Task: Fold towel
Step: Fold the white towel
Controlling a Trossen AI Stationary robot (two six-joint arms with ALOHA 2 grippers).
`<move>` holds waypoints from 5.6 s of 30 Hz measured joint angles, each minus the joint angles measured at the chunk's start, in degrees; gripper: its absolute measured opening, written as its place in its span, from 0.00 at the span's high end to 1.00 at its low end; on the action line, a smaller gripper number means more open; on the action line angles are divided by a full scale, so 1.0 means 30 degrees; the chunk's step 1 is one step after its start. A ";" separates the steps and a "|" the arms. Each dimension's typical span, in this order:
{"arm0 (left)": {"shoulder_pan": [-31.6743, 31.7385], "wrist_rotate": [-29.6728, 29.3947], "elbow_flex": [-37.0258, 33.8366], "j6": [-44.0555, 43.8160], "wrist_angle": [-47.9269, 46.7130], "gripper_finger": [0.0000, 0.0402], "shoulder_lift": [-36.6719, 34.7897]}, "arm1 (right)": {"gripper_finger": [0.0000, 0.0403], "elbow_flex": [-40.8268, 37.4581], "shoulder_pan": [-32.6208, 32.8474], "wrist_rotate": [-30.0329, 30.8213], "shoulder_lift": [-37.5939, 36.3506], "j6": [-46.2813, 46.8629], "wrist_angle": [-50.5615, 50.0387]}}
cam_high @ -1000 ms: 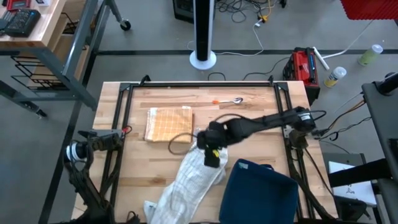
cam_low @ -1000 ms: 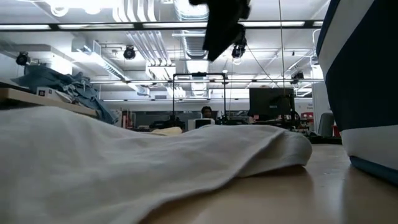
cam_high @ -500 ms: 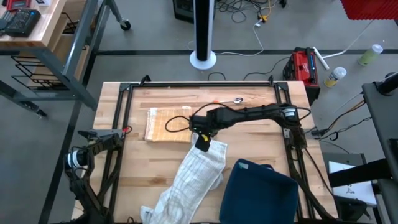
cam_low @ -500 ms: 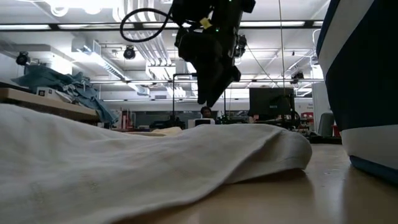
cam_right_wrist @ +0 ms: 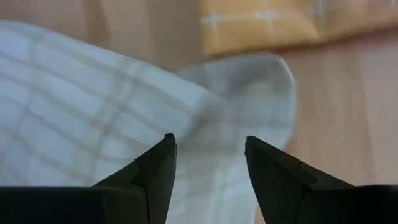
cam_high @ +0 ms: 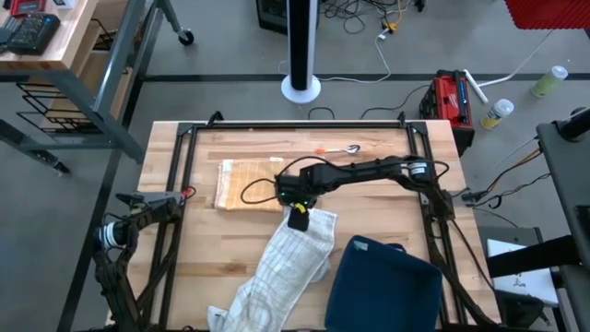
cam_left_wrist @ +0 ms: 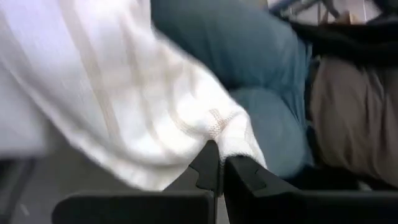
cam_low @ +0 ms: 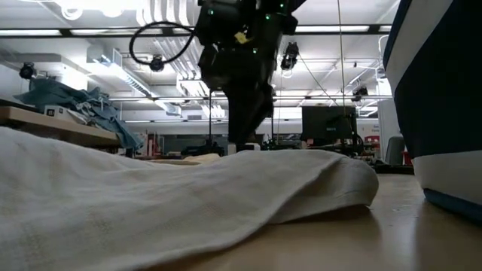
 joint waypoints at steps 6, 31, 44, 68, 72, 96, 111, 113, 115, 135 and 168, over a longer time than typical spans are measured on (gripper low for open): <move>0.0007 -0.4549 0.2328 0.0615 -0.6326 1.00 -0.0005 | 0.54 0.1188 0.0878 -0.0235 -0.0022 -0.2255 0.0228; 0.4332 -1.3269 1.3944 1.1962 -2.2837 1.00 -0.0139 | 0.54 0.7187 0.8091 -0.3146 0.0043 -0.9172 0.6174; 0.7731 -1.3292 1.2923 1.2961 -2.4035 1.00 -0.0443 | 0.93 0.1301 0.7672 0.1435 -0.0753 -0.9222 1.3143; 1.4305 -1.3797 0.0404 1.5176 -2.0896 0.76 -1.6333 | 1.00 -0.2794 -0.3342 -0.2661 -1.2699 -0.8463 1.2200; 1.5278 -1.0971 -0.1524 1.6211 -1.9001 0.74 -1.8085 | 1.00 -0.0942 -0.4816 -0.2808 -1.2015 -0.8482 1.2196; 2.4735 1.0627 -1.3826 3.5177 1.1250 0.68 -2.1226 | 1.00 0.3784 -0.5790 -1.6579 -0.9399 -0.9559 0.2446; 2.4423 1.0391 -1.3300 3.3656 1.1849 0.40 -1.5573 | 1.00 0.4348 -0.4921 -0.9479 -0.9871 -0.4556 0.4755; 2.4385 1.0360 -1.3103 3.3472 1.1450 0.37 -1.5497 | 1.00 0.4530 -0.4928 -0.9451 -0.9967 -0.4590 0.4528; 2.4385 1.0004 -1.2926 3.3168 1.0998 0.35 -1.5497 | 1.00 0.4677 -0.4928 -0.9214 -0.9986 -0.4633 0.4555; 2.4072 -0.1227 -1.2671 3.4535 1.0550 0.79 -1.5073 | 1.00 0.4906 -0.4921 -0.8484 -1.0004 -0.4984 0.4645; 2.3576 -0.9448 1.2516 6.3602 0.8135 1.00 -0.9743 | 0.96 1.1048 -0.3784 -0.8967 -1.0625 0.1070 0.2777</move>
